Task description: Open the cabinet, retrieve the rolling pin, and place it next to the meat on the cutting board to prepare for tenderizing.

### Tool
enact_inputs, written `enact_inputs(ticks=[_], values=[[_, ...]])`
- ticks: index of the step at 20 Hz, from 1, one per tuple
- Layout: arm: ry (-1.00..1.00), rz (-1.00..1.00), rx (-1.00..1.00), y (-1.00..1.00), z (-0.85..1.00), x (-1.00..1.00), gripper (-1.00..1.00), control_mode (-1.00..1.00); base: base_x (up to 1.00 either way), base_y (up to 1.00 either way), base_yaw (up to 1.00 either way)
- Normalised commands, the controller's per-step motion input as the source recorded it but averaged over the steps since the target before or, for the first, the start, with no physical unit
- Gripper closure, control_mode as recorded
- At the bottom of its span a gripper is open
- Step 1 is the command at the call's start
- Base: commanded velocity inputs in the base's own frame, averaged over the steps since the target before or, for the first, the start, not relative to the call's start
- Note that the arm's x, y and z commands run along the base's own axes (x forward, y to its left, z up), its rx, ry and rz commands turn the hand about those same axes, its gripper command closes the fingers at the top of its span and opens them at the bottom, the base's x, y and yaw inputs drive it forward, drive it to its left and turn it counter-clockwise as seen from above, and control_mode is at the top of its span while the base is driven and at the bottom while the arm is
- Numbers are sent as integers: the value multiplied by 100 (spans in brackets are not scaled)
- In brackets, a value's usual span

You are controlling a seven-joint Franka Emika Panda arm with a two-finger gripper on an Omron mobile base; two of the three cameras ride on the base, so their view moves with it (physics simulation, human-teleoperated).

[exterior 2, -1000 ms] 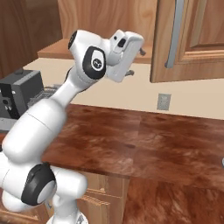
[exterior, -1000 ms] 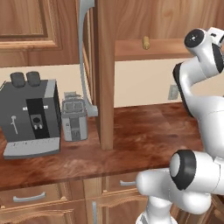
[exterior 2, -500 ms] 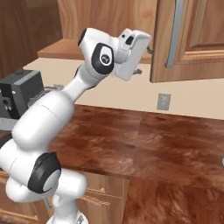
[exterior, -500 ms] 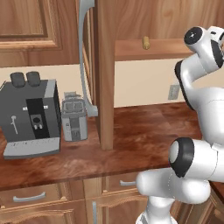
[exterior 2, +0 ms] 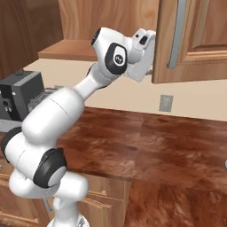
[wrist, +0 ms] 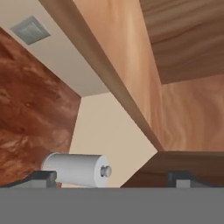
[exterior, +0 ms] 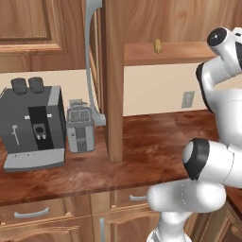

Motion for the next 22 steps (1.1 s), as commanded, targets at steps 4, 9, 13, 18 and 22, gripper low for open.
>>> enact_inputs(ticks=[4,9,13,18,22], values=[[0,-5,0,-55,0,-18,-100,-100,0,0,0],[-5,-5,0,-62,0,-61,-100,-100,0,0,0],[-19,-8,0,-64,0,-99,-100,-100,0,0,0],[-21,-13,0,-58,1,-100,-100,-100,0,0,0],[-14,-16,0,-63,0,-100,-100,-100,0,0,0]])
